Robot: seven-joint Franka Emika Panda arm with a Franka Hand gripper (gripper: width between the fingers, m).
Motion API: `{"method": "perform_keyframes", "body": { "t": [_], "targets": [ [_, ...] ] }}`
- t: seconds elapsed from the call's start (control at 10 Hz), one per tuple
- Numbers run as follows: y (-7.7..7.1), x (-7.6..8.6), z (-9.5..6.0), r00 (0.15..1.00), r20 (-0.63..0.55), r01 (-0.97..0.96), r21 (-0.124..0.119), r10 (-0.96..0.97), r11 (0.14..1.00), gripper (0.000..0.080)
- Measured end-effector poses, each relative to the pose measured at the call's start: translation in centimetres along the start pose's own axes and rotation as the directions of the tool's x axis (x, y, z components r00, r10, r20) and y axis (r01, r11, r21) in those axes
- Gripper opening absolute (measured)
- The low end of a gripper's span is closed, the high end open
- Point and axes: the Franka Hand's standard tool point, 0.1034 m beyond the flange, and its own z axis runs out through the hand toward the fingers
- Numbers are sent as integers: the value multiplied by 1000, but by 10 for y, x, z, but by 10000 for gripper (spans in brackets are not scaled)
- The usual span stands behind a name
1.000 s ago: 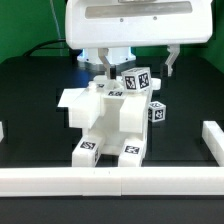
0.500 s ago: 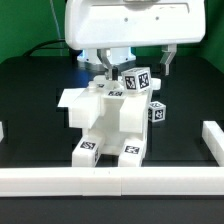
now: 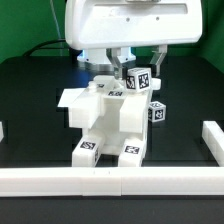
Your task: Assemble chair
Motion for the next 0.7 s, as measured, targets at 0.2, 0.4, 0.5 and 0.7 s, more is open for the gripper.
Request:
{"method": "perform_keyframes", "body": {
  "t": [0.2, 0.4, 0.5, 0.7],
  "targets": [
    [0, 0, 0, 1000, 0, -29, 0, 29, 1000, 285],
    [0, 0, 0, 1000, 0, -29, 0, 29, 1000, 285],
    [0, 0, 0, 995, 0, -100, 1, 100, 995, 285],
    [-1, 0, 0, 938, 5, -348, 3, 348, 938, 285]
  ]
}}
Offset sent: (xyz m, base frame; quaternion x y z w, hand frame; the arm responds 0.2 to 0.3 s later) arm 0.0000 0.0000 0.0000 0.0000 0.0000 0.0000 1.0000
